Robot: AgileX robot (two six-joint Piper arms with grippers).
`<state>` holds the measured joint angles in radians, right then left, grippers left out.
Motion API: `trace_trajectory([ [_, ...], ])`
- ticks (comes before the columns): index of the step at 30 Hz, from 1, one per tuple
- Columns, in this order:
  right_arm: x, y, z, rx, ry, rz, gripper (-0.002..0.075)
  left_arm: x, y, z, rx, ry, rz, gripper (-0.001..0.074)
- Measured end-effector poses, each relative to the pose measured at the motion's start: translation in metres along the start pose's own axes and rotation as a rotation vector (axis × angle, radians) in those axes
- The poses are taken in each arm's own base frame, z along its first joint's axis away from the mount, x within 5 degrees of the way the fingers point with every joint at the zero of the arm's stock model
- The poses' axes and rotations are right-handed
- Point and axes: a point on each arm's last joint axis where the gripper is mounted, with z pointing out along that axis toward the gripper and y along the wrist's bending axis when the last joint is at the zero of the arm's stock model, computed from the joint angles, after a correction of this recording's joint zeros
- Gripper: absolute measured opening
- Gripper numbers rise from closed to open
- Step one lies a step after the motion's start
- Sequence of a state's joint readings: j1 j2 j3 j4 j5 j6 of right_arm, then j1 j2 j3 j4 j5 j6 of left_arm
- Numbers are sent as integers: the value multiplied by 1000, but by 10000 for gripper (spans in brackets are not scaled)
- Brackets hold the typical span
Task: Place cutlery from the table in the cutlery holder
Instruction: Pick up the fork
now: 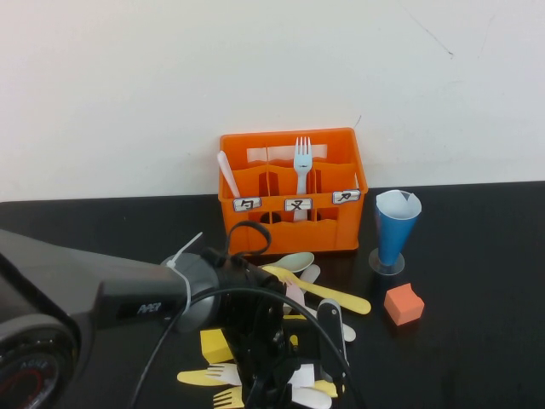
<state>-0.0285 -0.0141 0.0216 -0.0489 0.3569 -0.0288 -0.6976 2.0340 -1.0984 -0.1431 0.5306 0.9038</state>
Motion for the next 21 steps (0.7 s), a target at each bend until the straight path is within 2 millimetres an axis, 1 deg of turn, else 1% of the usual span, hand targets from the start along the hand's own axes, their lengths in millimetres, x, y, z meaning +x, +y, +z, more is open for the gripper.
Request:
trace_trajectory([
  [5,0,0,0,0,0,0,-3,0,0,0,-1,-1,0,159],
  [9,0,0,0,0,0,0,-3,-1,1,0,-1,-2,3,102],
  [15,0,0,0,0,0,0,-3,1,-2,-1,27,18,2,100],
  [18,0,0,0,0,0,0,-3,2,-4,-8,48,32,3,95],
  [21,0,0,0,0,0,0,-3,1,-5,-21,48,27,6,94],
])
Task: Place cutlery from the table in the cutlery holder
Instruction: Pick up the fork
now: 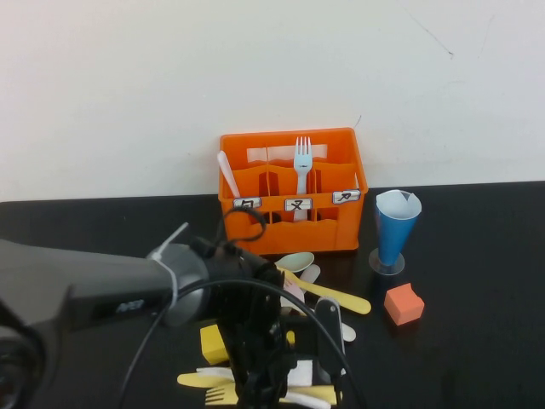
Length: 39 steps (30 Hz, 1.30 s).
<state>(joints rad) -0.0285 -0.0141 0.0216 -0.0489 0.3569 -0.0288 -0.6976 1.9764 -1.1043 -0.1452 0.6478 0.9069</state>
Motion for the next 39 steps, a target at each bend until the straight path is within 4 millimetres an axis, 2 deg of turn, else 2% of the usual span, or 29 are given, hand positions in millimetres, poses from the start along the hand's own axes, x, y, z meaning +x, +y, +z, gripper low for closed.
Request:
trace_trajectory([
  [5,0,0,0,0,0,0,-3,-2,0,-14,-28,-28,4,94],
  [13,0,0,0,0,0,0,-3,-7,-4,-15,15,-81,-77,91],
  [17,0,0,0,0,0,0,-3,-8,-7,-8,62,-87,-105,91],
  [22,0,0,0,0,0,0,-3,-7,-13,3,143,-68,-21,89],
  [29,0,0,0,0,0,0,-3,-7,-11,13,143,-70,-18,86],
  [32,0,0,0,0,0,0,-3,-6,-12,20,154,-58,-22,122],
  [36,0,0,0,0,0,0,-3,-6,-12,22,156,-55,-23,228],
  [39,0,0,0,0,0,0,-3,-6,-12,22,156,-55,-23,253],
])
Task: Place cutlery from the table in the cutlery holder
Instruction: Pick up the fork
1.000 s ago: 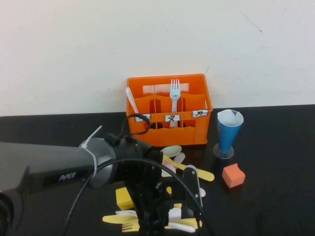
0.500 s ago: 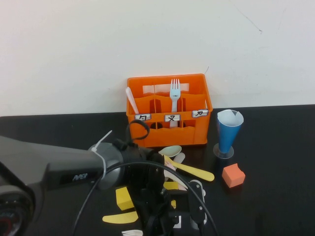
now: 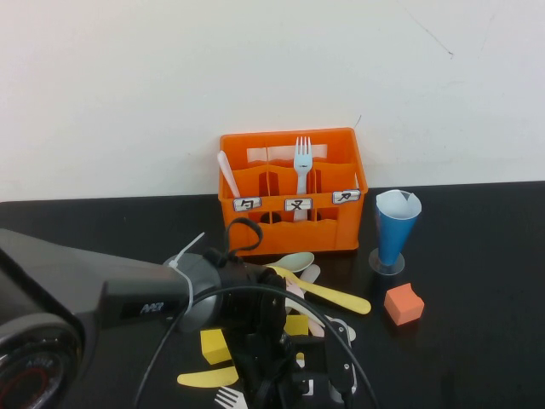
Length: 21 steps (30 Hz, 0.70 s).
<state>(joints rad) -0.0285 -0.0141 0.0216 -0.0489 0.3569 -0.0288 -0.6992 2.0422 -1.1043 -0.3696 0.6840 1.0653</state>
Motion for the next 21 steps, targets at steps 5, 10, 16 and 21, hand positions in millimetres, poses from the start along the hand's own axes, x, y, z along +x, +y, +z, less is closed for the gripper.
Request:
trace_trajectory([
  [5,0,0,0,0,0,0,-3,0,0,0,-1,-1,0,260],
  [10,0,0,0,0,0,0,-3,0,0,0,-1,-1,0,161],
  [16,0,0,0,0,0,0,-3,0,-1,-1,12,5,1,40],
  [21,0,0,0,0,0,0,-3,-1,-1,-7,0,-1,4,40],
])
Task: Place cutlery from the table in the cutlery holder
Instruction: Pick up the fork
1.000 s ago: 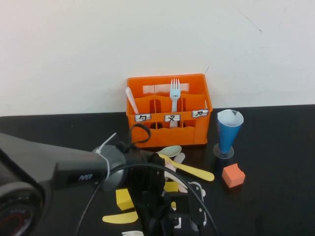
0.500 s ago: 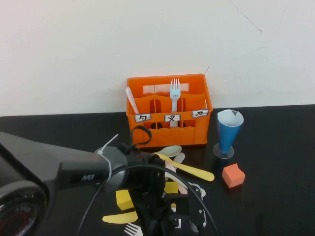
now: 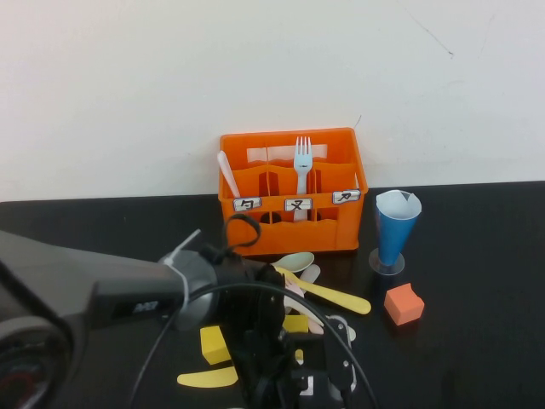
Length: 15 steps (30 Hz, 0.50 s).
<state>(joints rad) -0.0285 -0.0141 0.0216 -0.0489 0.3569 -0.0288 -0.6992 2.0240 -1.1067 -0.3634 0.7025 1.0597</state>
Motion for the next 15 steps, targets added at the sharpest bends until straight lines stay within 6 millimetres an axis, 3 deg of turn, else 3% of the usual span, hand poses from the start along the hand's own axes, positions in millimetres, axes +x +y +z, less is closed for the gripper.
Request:
trace_trajectory([
  [7,0,0,0,0,0,0,-3,-6,-3,-28,-60,-55,23,39],
  [15,0,0,0,0,0,0,-3,-8,-3,-37,-77,-70,-54,39],
])
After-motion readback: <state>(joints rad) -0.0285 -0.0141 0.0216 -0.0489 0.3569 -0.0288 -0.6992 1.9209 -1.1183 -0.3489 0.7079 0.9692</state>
